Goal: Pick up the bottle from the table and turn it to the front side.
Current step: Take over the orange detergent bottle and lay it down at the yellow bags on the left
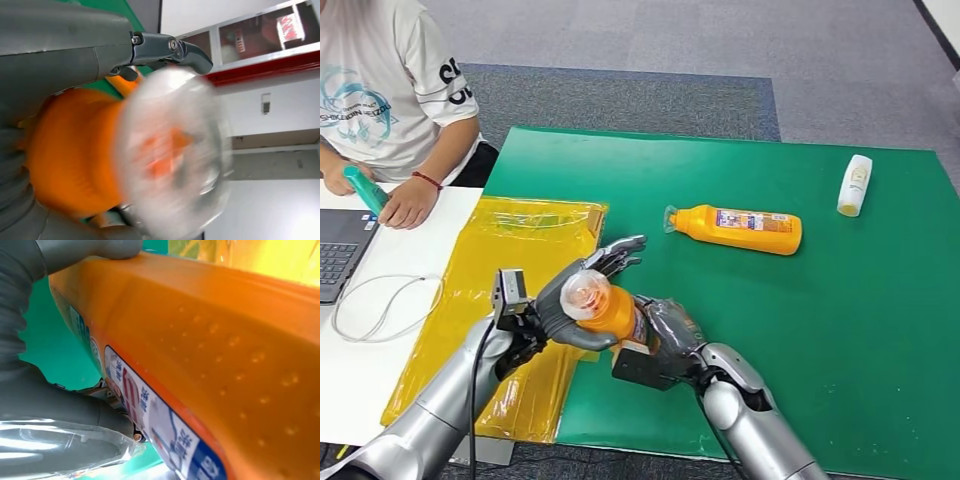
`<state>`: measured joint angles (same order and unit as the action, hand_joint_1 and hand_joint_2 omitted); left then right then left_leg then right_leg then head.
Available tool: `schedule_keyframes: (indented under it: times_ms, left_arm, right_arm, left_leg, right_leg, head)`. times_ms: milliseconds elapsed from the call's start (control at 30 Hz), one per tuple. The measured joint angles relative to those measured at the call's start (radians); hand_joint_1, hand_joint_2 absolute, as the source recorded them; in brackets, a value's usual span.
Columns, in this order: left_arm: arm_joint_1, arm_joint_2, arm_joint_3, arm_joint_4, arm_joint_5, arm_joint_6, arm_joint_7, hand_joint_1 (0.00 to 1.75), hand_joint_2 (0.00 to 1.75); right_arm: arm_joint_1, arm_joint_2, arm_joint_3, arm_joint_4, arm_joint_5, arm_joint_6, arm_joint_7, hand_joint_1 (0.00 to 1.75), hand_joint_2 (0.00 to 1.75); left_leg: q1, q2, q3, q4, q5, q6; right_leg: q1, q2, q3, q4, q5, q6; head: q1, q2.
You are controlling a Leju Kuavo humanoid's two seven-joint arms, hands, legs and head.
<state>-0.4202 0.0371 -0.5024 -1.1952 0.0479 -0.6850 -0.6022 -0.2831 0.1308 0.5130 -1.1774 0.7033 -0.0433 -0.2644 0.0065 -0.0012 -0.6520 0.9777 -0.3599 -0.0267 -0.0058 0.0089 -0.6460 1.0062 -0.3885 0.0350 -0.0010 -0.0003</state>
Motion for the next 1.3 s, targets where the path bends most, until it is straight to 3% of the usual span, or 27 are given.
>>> schedule_keyframes:
  times_ms: [600, 1300]
  left_arm:
    - [-0.037, 0.146, -0.076, 0.003, -0.012, 0.008, 0.025, 0.0, 1.75]
    - [-0.002, 0.151, -0.063, 0.012, -0.015, 0.035, -0.013, 0.0, 1.75]
  right_arm:
    - [-0.018, -0.001, -0.085, -0.01, 0.014, -0.003, -0.023, 1.75, 1.75]
    - [0.012, -0.005, -0.074, -0.05, -0.029, 0.038, -0.053, 1.75, 1.75]
  left_leg:
    - [0.0, 0.0, 0.0, 0.0, 0.0, 0.0]
    - [0.0, 0.0, 0.0, 0.0, 0.0, 0.0]
  right_leg:
    - [0.0, 0.0, 0.0, 0.0, 0.0, 0.0]
    - [0.0, 0.0, 0.0, 0.0, 0.0, 0.0]
  head:
    - [0.0, 0.0]
    - [0.0, 0.0]
